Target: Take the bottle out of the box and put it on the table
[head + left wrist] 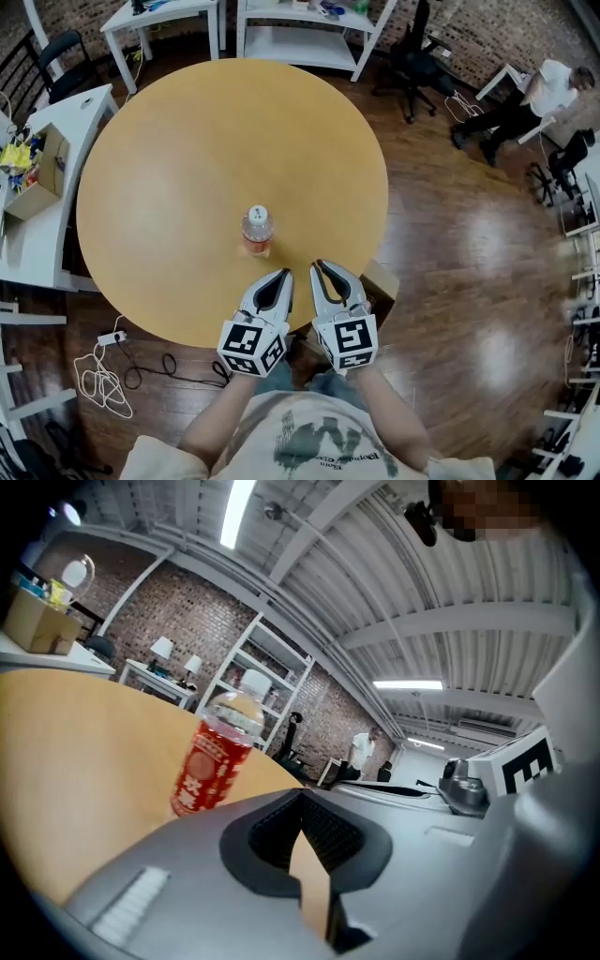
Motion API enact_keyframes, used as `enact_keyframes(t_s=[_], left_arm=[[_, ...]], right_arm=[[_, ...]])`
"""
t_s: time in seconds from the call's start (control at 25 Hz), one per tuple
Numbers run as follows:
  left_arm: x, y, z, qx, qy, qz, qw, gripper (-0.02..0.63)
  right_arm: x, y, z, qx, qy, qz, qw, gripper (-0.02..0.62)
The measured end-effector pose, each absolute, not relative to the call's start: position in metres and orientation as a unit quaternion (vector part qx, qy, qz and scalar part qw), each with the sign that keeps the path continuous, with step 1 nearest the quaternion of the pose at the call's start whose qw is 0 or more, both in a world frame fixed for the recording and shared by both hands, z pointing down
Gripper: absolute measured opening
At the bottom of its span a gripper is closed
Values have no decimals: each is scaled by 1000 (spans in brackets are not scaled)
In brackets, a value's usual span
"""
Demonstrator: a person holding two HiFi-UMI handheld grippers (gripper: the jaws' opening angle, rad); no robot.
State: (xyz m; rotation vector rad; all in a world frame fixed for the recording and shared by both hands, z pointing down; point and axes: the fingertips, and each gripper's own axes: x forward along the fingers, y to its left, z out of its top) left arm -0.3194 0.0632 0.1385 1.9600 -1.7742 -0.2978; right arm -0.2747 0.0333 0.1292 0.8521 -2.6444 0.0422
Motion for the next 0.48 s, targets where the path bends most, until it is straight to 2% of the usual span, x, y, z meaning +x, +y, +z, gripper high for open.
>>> enact_keyframes(t_s=[0.16, 0.48], left_arm=[[-272, 51, 119, 759, -607, -94, 217, 0], [-173, 45, 79, 828, -533, -66, 163, 0]], right_arm=[[-236, 36, 108, 339, -926, 24, 163, 3], [-141, 42, 67, 419, -900, 39, 112, 0]])
